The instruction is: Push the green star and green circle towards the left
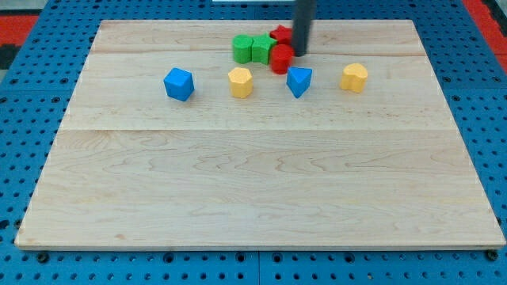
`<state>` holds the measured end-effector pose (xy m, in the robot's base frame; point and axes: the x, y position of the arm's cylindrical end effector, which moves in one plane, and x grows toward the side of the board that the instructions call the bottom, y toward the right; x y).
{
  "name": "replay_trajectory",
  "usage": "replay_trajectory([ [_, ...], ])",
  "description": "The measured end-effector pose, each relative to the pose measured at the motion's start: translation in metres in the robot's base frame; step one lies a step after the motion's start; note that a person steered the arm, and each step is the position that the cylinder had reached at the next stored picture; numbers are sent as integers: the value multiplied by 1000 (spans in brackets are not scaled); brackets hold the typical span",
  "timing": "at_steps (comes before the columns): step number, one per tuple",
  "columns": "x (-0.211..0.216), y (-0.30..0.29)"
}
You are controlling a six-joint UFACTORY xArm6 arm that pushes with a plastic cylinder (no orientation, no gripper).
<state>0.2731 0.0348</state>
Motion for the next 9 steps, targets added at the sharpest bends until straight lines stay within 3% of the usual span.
replay_trajectory([
  [1,-1,-85],
  [5,-19,-81],
  [6,-16,-152],
  [7,-9,-183],
  [8,-5,-140],
  [9,-27,-154],
])
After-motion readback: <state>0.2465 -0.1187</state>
